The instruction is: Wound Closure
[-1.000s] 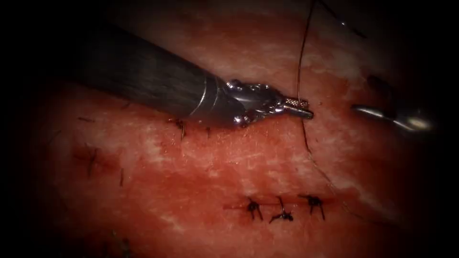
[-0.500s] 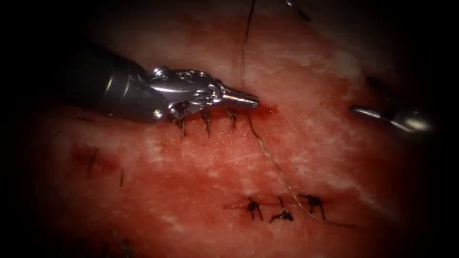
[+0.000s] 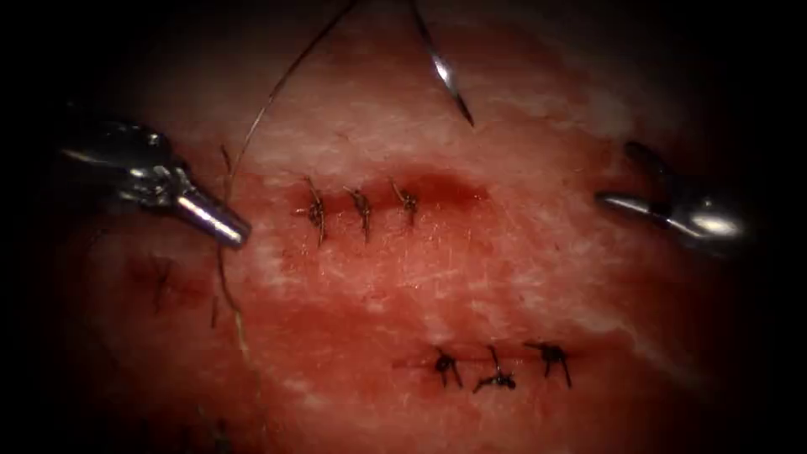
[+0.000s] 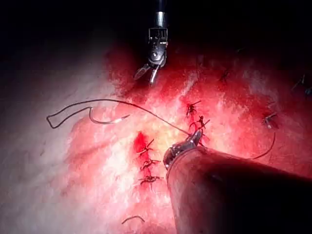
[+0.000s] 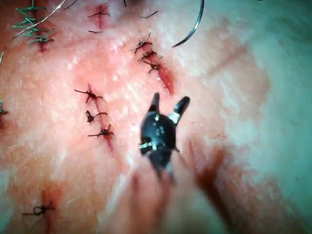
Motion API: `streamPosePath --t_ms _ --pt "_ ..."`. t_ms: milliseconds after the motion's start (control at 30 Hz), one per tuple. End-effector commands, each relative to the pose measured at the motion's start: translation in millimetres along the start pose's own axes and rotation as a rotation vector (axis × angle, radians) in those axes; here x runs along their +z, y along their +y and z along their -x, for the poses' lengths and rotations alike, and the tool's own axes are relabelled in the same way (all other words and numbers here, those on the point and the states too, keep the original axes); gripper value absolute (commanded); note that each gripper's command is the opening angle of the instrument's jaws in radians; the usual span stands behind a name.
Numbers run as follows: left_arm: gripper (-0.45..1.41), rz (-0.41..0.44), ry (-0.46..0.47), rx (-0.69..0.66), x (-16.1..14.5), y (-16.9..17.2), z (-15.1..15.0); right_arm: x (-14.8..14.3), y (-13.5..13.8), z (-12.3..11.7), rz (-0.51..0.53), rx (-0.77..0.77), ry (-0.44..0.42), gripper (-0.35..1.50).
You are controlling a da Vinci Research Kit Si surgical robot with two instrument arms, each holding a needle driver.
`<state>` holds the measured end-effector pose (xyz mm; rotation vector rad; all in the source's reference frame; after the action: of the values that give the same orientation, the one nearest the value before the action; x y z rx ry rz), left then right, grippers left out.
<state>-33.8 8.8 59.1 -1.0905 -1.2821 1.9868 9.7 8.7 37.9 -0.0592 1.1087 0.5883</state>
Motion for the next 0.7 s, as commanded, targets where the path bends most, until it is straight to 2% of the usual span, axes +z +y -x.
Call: streamPosePath --t_ms 33,233,333,400,533,600,633,667,700 --pt "-0.45 0.000 -0.020 0.000 0.4 -0.4 0.9 0.5 -1.0 0.6 -0.005 0.000 -0.002 1.40" --pt "-0.45 -0.013 -0.197 0.027 -1.3 -3.2 4.4 1.3 -1.5 1.0 -0.019 0.007 -0.009 1.40" --pt "-0.45 -0.040 -0.332 0.030 -2.0 -5.8 5.6 1.9 -2.1 1.2 -0.030 0.009 -0.018 1.40" --pt "-0.45 -0.087 -0.473 0.034 -2.5 -7.6 6.3 2.3 -2.5 1.3 -0.034 0.014 -0.018 1.40" --pt "-0.45 -0.099 -0.498 0.022 -3.4 -9.6 6.0 2.4 -2.6 1.3 -0.037 0.013 -0.020 1.40" --pt "-0.05 -0.146 -0.475 0.032 -3.7 -10.4 5.4 2.4 -2.6 1.3 -0.038 0.013 -0.019 1.40" --pt "0.24 -0.181 -0.458 0.034 -3.9 -10.9 5.1 2.4 -2.6 1.3 -0.038 0.013 -0.019 1.40" --pt "0.63 -0.236 -0.431 0.039 -4.1 -11.4 4.7 2.4 -2.6 1.3 -0.037 0.013 -0.019 1.40" --pt "0.74 -0.264 -0.420 0.042 -4.3 -11.7 4.5 2.5 -2.7 1.4 -0.040 0.018 -0.018 1.40"
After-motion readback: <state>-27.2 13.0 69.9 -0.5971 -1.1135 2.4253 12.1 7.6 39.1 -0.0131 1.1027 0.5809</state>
